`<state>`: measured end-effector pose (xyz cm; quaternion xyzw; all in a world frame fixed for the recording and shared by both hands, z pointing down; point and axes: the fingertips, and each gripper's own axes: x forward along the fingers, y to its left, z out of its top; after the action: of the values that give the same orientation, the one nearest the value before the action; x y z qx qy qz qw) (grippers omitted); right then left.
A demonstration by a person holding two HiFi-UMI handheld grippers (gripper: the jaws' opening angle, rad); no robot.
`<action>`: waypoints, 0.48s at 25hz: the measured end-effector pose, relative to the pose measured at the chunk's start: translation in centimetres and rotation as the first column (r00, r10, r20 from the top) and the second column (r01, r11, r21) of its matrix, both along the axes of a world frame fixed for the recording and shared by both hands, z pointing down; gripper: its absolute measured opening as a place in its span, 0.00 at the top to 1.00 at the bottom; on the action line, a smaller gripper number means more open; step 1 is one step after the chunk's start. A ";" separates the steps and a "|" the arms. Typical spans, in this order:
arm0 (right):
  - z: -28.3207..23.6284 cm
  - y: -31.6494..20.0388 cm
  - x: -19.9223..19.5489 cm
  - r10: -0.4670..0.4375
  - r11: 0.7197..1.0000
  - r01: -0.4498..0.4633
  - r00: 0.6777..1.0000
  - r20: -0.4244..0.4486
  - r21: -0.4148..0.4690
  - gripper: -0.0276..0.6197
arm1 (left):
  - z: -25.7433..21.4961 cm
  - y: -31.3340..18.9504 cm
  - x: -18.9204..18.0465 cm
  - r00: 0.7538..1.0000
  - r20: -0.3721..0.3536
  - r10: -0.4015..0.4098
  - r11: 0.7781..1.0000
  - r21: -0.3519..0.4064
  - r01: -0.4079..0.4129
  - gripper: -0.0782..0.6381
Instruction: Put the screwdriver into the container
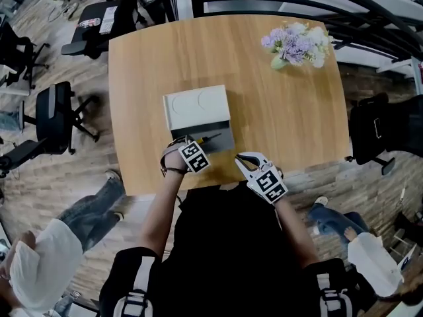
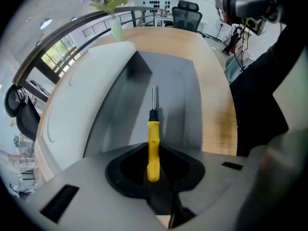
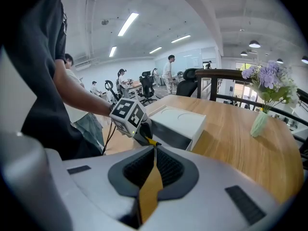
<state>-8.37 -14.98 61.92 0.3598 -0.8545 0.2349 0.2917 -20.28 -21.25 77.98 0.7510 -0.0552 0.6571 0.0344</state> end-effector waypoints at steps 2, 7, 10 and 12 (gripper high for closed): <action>0.0 0.0 -0.1 0.001 1.000 -0.001 1.000 0.000 0.000 0.91 | 0.2 0.0 0.0 1.000 0.017 0.005 1.000 -0.007 -0.005 0.77; -0.1 -0.2 -0.1 0.006 1.000 -0.006 1.000 0.002 0.000 0.91 | 0.3 0.3 -0.1 0.999 0.034 0.035 0.999 -0.009 -0.034 0.77; 0.0 -0.2 -0.2 0.003 1.000 -0.003 1.000 0.000 -0.001 0.91 | 0.1 0.3 0.0 0.999 0.016 0.027 1.000 -0.015 -0.027 0.76; -0.1 -0.2 -0.4 -0.001 1.000 0.001 1.000 0.001 0.000 0.91 | 0.0 0.3 0.0 1.000 0.002 0.015 1.000 -0.019 -0.015 0.75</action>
<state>-8.76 -15.19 61.84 0.3592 -0.8549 0.2348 0.2915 -20.27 -20.98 78.00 0.7505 -0.0431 0.6585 0.0366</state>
